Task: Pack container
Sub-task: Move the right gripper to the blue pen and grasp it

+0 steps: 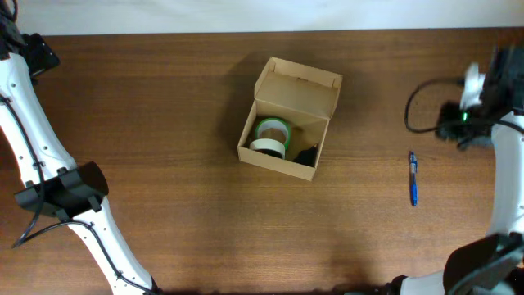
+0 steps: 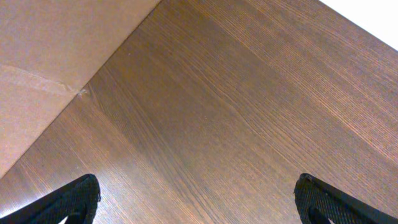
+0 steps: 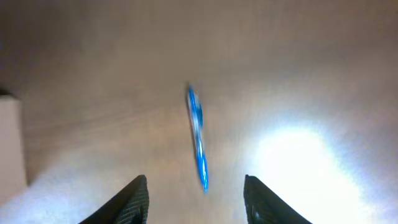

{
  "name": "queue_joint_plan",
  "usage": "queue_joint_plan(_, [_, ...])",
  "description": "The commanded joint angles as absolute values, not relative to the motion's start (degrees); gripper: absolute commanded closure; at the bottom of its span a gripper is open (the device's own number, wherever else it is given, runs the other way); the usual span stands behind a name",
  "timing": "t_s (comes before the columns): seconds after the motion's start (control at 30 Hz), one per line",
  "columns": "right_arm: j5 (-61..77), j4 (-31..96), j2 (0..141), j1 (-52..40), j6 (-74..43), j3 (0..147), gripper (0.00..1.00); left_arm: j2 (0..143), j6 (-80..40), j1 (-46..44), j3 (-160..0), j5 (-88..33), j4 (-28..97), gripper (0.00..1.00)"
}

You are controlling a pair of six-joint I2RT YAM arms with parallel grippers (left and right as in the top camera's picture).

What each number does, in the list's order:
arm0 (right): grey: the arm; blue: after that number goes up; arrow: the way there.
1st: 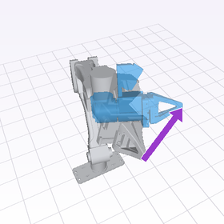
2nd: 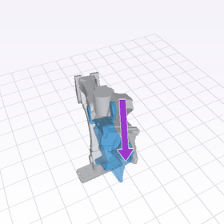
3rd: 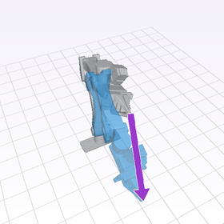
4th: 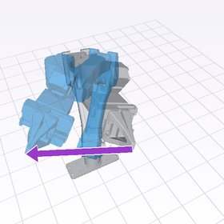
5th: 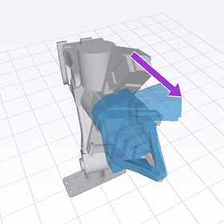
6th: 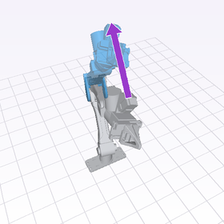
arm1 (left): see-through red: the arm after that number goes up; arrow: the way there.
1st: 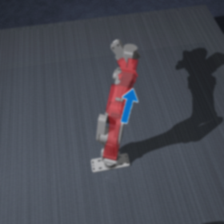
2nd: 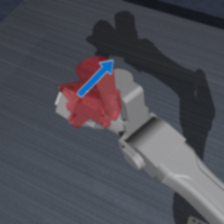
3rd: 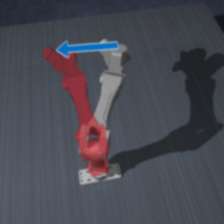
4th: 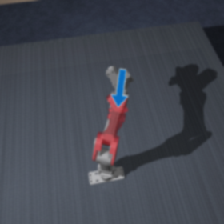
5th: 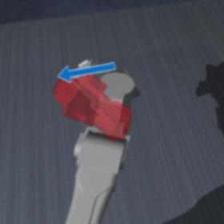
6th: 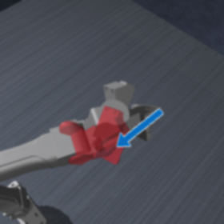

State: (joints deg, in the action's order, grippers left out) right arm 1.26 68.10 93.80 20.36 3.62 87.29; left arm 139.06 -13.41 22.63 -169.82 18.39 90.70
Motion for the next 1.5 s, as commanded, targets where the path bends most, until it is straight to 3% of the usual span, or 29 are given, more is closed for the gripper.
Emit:
queue_joint_plan(0.0, [5.67, 66.22, 93.89, 22.57, 1.02, 79.18, 0.5, 137.95, -13.17, 22.68, -169.58, 18.15, 90.76, 0.0])
queue_joint_plan(0.2, [8.86, 58.19, 94.17, 22.68, 2.98, 70.39, 0.48, 137.95, -13.17, 22.68, -169.58, 18.15, 90.76, 0.0])
queue_joint_plan(0.53, [12.51, 56.01, 103.9, 22.57, 10.59, 70.11, 0.46, 137.95, -13.17, 22.68, -169.58, 18.15, 90.76, 0.0])
queue_joint_plan(1.47, [4.45, 49.93, 111.13, 22.63, 15.62, 70.17, 0.49, 137.95, -13.17, 22.68, -169.58, 18.15, 90.76, 0.0])
